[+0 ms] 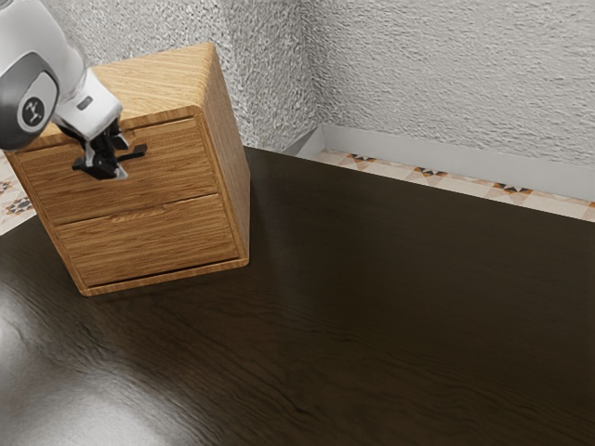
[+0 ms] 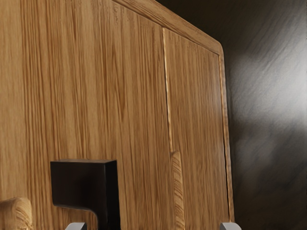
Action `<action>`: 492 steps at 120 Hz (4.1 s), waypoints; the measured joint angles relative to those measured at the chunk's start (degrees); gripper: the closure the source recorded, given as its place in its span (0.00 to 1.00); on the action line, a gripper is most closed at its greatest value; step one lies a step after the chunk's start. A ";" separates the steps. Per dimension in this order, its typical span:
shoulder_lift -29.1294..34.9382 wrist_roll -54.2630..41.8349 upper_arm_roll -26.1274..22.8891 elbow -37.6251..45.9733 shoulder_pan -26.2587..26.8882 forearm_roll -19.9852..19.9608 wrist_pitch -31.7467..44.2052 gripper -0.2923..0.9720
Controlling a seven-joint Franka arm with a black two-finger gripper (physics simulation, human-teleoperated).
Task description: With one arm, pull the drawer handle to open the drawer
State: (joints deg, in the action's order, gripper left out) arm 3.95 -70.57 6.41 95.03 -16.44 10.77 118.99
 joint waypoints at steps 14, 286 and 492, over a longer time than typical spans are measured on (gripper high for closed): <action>-0.98 0.26 0.01 -0.89 0.01 -0.57 -0.81 0.52; 21.33 5.02 -3.42 20.02 0.94 -1.83 -6.95 0.84; 4.88 18.97 -5.29 -23.03 6.27 -8.47 -39.66 0.38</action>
State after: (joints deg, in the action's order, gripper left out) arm 8.83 -51.60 1.12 72.00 -10.17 2.30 79.33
